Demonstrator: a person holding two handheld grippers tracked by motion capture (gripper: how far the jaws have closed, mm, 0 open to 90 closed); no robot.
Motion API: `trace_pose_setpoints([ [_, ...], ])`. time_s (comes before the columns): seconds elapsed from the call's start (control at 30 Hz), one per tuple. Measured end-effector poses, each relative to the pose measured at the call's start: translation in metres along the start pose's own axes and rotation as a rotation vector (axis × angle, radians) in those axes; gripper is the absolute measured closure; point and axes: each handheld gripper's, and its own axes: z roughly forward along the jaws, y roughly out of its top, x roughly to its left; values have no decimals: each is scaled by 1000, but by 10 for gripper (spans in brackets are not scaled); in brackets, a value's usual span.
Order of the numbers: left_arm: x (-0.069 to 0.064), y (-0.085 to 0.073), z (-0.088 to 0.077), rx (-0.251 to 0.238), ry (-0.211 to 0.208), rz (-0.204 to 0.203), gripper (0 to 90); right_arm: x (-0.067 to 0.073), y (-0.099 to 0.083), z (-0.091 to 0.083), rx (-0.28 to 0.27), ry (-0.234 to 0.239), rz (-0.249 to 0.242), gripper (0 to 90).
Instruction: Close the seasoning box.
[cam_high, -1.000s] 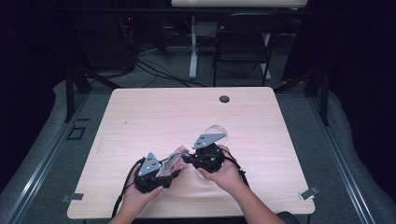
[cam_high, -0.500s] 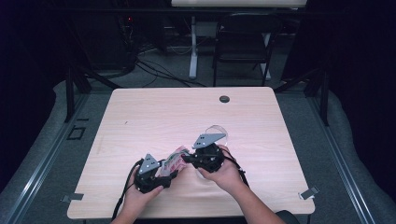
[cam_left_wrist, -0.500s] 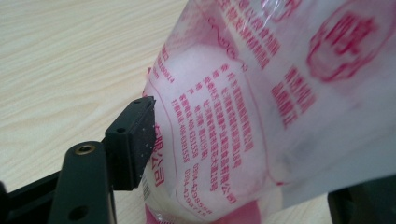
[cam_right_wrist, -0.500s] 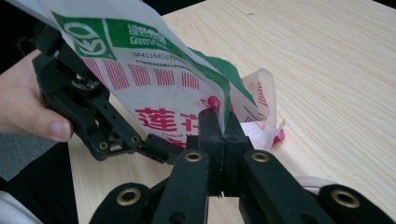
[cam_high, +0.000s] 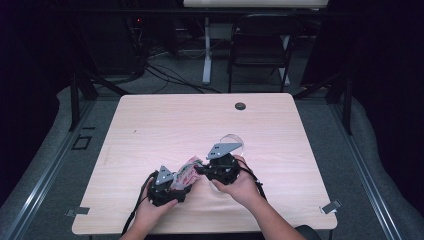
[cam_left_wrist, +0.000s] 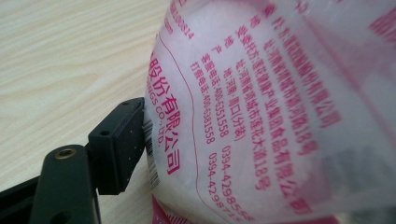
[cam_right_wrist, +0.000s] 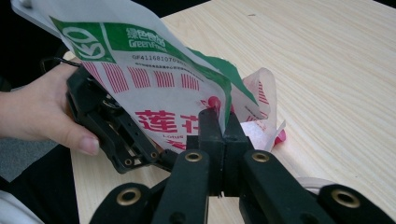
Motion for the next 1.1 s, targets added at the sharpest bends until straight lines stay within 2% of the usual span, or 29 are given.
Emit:
trace_pose_setpoints([
  [0.27, 2, -1, 10, 59, -3, 14, 263, 0, -1, 0, -2, 0, 2, 900],
  [0.43, 3, 0, 11, 67, 1, 16, 261, 1, -1, 0, -2, 0, 3, 900],
  [0.67, 1, 1, 14, 88, 22, 62, 247, 1, -1, 1, 2, -2, -2, 900],
  [0.8, 1, 2, 15, 97, 29, 54, 227, 2, -2, 1, 2, 0, 0, 900],
  [0.87, 1, 2, 16, 95, 40, 35, 192, 2, -2, 1, 2, 0, 0, 900],
  [1.0, 1, 2, 16, 102, 46, 35, 148, 2, -2, 1, 4, -2, -1, 900],
  [1.1, 1, 2, 16, 104, 48, 32, 147, 2, -2, 1, 2, 0, -1, 900],
])
